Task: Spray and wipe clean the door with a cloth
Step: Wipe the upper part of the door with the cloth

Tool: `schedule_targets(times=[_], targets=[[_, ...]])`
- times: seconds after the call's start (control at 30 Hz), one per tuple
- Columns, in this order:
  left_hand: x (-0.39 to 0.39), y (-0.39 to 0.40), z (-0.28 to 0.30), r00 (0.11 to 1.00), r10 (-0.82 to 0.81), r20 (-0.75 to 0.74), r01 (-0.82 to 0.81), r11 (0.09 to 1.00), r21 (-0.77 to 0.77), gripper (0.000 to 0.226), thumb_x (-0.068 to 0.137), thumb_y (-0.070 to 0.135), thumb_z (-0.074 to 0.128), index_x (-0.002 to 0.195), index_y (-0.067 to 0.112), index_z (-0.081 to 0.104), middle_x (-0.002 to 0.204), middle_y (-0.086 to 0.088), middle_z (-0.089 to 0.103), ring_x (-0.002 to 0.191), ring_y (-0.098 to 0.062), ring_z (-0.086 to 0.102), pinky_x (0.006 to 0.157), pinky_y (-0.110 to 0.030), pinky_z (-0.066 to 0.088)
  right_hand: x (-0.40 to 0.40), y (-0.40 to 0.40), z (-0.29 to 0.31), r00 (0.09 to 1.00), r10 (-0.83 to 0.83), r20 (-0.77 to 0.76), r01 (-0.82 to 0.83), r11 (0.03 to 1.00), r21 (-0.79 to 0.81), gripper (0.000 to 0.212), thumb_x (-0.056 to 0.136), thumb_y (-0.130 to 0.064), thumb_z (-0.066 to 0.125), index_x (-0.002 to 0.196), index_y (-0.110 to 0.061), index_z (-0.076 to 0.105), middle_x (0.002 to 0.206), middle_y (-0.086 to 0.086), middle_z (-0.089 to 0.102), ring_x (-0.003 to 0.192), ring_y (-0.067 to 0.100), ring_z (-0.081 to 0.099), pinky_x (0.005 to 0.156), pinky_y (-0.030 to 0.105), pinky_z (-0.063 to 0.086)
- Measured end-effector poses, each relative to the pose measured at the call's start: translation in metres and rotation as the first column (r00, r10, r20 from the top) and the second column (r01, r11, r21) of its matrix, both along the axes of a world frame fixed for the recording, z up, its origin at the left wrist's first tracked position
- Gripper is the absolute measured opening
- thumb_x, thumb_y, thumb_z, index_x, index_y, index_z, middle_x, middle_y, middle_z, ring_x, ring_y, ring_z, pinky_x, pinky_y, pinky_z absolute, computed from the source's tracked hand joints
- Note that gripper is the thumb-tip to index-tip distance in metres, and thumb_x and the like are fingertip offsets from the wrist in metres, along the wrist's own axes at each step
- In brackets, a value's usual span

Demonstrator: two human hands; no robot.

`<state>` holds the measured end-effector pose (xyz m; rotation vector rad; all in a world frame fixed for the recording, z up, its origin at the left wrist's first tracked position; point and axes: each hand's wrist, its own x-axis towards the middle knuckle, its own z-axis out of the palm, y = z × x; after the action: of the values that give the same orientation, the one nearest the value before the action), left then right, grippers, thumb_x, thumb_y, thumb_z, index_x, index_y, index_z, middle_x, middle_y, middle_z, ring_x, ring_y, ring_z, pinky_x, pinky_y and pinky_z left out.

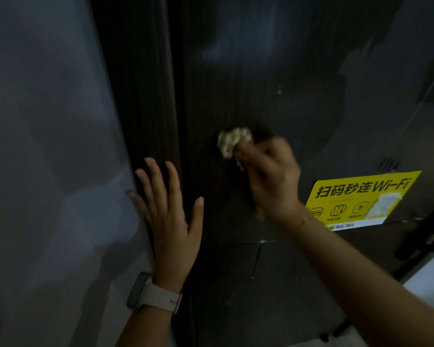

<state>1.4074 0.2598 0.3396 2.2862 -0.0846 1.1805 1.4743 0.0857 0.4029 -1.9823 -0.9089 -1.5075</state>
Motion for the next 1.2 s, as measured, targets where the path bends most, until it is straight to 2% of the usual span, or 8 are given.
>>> schedule_targets(times=[0.2,0.27,0.33,0.47,0.7,0.83,1.03,1.2], targets=[[0.001,-0.012,-0.006,1.0,0.01,-0.025,-0.01,1.0,-0.023,0.086,0.093,0.037,0.054,0.154,0.024,-0.006,0.157,0.004,-0.028,0.147,-0.022,-0.023,0.117,-0.042,-0.018,-0.015,-0.013,-0.141,0.97,-0.045,-0.237,-0.011,0.974,-0.228,0.032,0.084,-0.009,0.066,0.115,-0.012,0.057,0.092,0.003,0.044,0.074,0.017,0.042,0.062,0.029,0.033],[0.002,-0.014,-0.005,0.999,0.021,-0.025,-0.022,0.999,-0.024,0.088,0.093,0.039,0.054,0.154,0.023,-0.006,0.157,0.004,-0.028,0.146,-0.023,-0.024,0.117,-0.041,-0.02,-0.016,-0.018,-0.127,0.967,-0.036,-0.252,0.005,0.992,-0.126,0.018,0.093,-0.014,0.059,0.108,-0.007,0.065,0.087,0.006,0.048,0.072,0.018,0.044,0.058,0.032,0.035],[0.004,-0.017,-0.004,0.999,0.027,-0.02,-0.027,0.999,-0.036,0.089,0.092,0.039,0.055,0.154,0.02,-0.006,0.157,0.001,-0.027,0.146,-0.025,-0.024,0.116,-0.042,-0.021,-0.01,-0.026,-0.089,0.977,-0.055,-0.206,0.072,0.995,0.073,0.033,0.1,-0.023,0.048,0.098,0.0,0.072,0.08,0.012,0.054,0.072,0.018,0.047,0.058,0.031,0.038],[0.008,-0.025,-0.003,0.996,0.078,-0.039,-0.08,0.996,-0.028,0.096,0.09,0.045,0.058,0.153,0.015,-0.008,0.159,-0.014,-0.021,0.144,-0.029,-0.026,0.116,-0.049,-0.019,0.001,-0.041,-0.024,0.991,-0.09,-0.104,0.121,0.925,0.36,0.009,0.087,-0.001,0.069,0.094,0.004,0.073,0.077,0.014,0.054,0.073,0.012,0.049,0.067,0.011,0.035],[0.017,-0.023,-0.005,0.98,0.196,-0.021,-0.194,0.978,0.079,0.122,0.078,0.063,0.067,0.151,0.014,-0.017,0.154,-0.024,-0.014,0.141,-0.03,-0.027,0.113,-0.048,-0.022,-0.025,-0.047,-0.162,0.894,-0.065,-0.442,0.208,0.936,0.283,0.012,0.076,0.005,0.072,0.086,-0.001,0.073,0.078,0.005,0.052,0.066,0.016,0.051,0.058,0.02,0.038],[0.021,-0.025,-0.006,0.972,0.234,-0.013,-0.232,0.969,0.082,0.121,0.075,0.063,0.072,0.151,0.008,-0.004,0.153,-0.029,-0.01,0.142,-0.036,-0.022,0.112,-0.049,-0.022,-0.027,-0.041,-0.126,0.886,-0.033,-0.462,0.211,0.917,0.339,0.008,0.077,0.005,0.071,0.081,-0.002,0.071,0.076,0.006,0.054,0.066,0.012,0.05,0.059,0.016,0.034],[0.023,-0.026,-0.007,0.967,0.255,-0.011,-0.254,0.964,0.083,0.118,0.077,0.063,0.07,0.15,0.003,-0.001,0.151,-0.033,-0.007,0.14,-0.051,-0.009,0.112,-0.051,-0.02,-0.008,-0.033,-0.058,0.974,-0.006,-0.225,0.123,0.852,0.509,0.007,0.082,0.003,0.074,0.08,0.006,0.068,0.08,0.012,0.058,0.074,0.009,0.053,0.07,0.012,0.04],[0.023,-0.025,-0.007,0.966,0.259,-0.014,-0.258,0.963,0.078,0.119,0.076,0.062,0.072,0.149,-0.001,0.002,0.151,-0.034,-0.007,0.139,-0.05,-0.009,0.112,-0.048,-0.022,-0.025,-0.031,-0.122,0.874,0.086,-0.479,0.22,0.808,0.546,0.017,0.087,-0.016,0.07,0.074,-0.01,0.061,0.069,-0.002,0.057,0.063,-0.002,0.049,0.058,0.015,0.036]])
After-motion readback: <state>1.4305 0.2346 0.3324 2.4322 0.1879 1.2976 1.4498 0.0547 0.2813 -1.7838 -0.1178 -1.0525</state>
